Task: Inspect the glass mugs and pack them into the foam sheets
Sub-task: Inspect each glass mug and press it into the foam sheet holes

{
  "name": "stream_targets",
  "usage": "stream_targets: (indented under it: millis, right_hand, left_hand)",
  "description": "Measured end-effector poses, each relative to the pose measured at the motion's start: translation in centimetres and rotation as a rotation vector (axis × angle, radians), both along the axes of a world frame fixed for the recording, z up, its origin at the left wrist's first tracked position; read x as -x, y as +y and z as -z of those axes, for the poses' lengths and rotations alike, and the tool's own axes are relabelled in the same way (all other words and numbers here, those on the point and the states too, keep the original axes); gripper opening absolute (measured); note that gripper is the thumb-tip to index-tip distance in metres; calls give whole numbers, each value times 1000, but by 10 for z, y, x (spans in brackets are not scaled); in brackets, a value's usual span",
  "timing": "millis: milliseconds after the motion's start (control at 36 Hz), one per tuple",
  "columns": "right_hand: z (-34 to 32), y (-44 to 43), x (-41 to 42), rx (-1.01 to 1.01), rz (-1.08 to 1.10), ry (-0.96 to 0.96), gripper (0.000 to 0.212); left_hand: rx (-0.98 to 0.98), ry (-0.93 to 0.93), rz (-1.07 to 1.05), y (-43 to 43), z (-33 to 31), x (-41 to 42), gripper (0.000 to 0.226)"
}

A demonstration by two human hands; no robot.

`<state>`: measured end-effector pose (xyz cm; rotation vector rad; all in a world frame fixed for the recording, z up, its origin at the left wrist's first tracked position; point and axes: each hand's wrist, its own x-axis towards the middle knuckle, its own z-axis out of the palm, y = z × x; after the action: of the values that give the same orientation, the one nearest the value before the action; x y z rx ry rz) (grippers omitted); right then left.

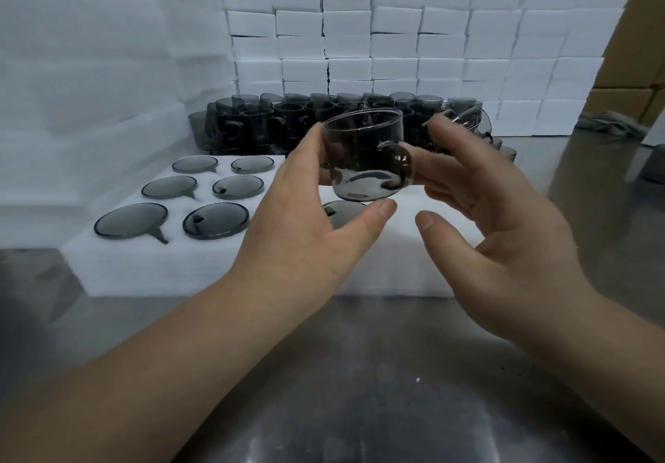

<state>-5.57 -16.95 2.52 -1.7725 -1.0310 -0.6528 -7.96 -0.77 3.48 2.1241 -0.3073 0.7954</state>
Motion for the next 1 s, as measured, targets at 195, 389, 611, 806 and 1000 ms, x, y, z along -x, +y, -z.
stream_targets:
  millis: [195, 389, 611, 806, 1000]
  right_hand:
    - [-1, 0, 4, 133, -22, -21, 67]
    - [0, -1, 6, 242, -56, -9, 70]
    - [-1, 0, 6, 136, -171, 34, 65]
    - [-7, -1, 7, -84, -36, 12, 44]
    - [-6, 2, 4, -17, 24, 132, 55]
  left_hand:
    - [88, 7, 20, -1, -1, -1, 56]
    - [137, -11, 28, -2, -1, 0, 54]
    - [161, -61, 83, -2, -4, 0, 51]
    - [337, -19, 202, -1, -3, 0, 93]
    - [378, 11, 335, -1, -1, 3, 76]
